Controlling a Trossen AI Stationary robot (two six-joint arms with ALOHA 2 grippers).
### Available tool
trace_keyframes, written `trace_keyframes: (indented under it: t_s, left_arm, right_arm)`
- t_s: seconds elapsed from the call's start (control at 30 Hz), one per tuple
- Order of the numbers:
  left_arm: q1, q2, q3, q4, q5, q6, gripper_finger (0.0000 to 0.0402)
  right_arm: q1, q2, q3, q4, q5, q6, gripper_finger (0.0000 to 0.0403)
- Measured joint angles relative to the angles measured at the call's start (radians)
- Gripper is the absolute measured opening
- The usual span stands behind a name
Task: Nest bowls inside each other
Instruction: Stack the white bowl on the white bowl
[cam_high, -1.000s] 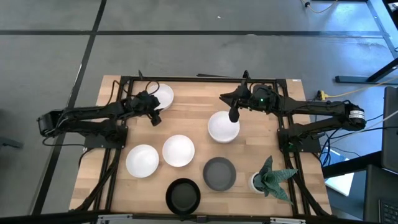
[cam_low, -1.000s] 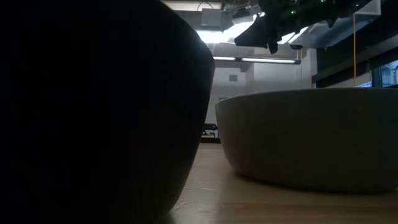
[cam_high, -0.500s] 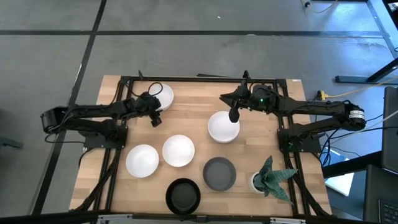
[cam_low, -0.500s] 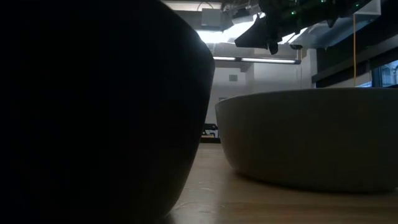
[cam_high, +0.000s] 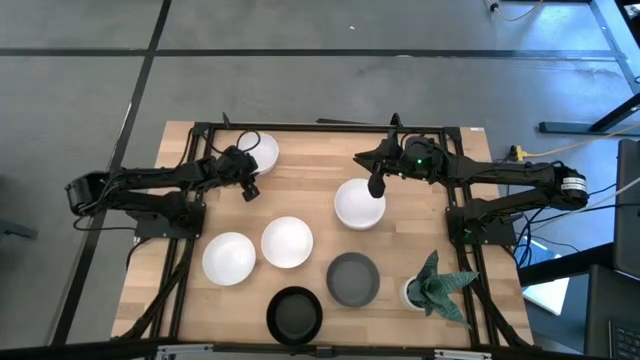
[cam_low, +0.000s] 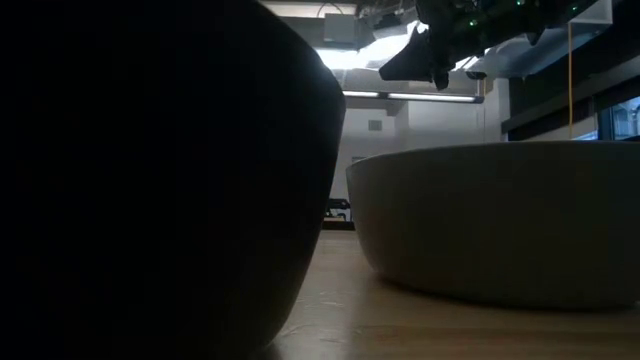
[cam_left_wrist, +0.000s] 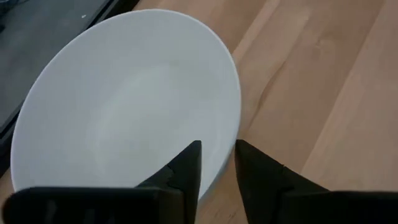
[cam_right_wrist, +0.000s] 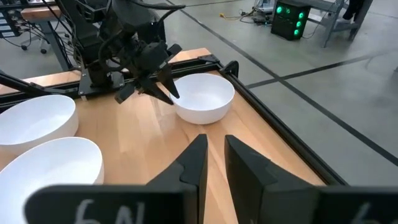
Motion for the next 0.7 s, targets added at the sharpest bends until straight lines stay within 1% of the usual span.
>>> trace_keyframes:
  t_s: [0.1, 0.3, 0.43, 0.7]
  left_arm:
    - [0.008, 0.000, 0.000, 0.000, 0.009, 0.000, 0.0072]
    - [0.031, 0.000, 0.000, -0.001, 0.085, -0.001, 0.0040]
    - [0.041, 0.000, 0.000, -0.010, 0.089, -0.015, 0.0010]
    - [0.056, 0.000, 0.001, -0.008, 0.090, -0.059, 0.0003]
  right_arm:
    - [0.000, 0.000, 0.000, -0.002, 0.000, 0.000, 0.0058]
    - [0.000, 0.000, 0.000, -0.007, 0.001, 0.000, 0.0058]
    - [0.000, 0.000, 0.000, -0.007, 0.001, 0.000, 0.0058]
    - [0.000, 0.000, 0.000, -0.009, 0.001, 0.000, 0.0058]
